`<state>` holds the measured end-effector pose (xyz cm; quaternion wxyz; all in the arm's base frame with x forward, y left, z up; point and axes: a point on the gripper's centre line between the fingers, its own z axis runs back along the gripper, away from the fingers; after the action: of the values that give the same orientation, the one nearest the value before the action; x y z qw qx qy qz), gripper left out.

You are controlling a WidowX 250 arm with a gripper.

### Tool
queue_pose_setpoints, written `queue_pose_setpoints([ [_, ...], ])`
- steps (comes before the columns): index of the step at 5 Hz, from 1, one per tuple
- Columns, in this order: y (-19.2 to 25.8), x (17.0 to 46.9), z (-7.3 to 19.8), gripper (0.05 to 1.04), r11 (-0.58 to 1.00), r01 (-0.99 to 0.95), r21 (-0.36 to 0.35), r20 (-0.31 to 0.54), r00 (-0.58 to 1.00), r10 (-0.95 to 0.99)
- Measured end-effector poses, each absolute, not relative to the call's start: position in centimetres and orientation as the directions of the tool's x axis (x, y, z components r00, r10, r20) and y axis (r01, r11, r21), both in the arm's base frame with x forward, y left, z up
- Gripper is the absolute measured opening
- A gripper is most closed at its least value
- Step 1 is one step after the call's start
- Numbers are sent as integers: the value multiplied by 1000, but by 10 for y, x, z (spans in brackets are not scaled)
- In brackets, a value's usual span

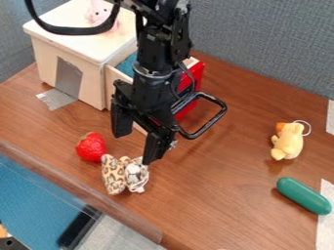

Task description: Close the drawer

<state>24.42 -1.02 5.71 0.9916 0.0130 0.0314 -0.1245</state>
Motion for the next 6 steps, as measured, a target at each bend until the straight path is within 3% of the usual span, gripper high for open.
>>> queue_pose_setpoints([
  [1,-11,242,50,1000,970,243,12,-91,966,-241],
  [4,-66,306,44,1000,950,308,44,-15,951,-308],
  [6,-83,341,37,1000,937,316,147,13,947,-322],
])
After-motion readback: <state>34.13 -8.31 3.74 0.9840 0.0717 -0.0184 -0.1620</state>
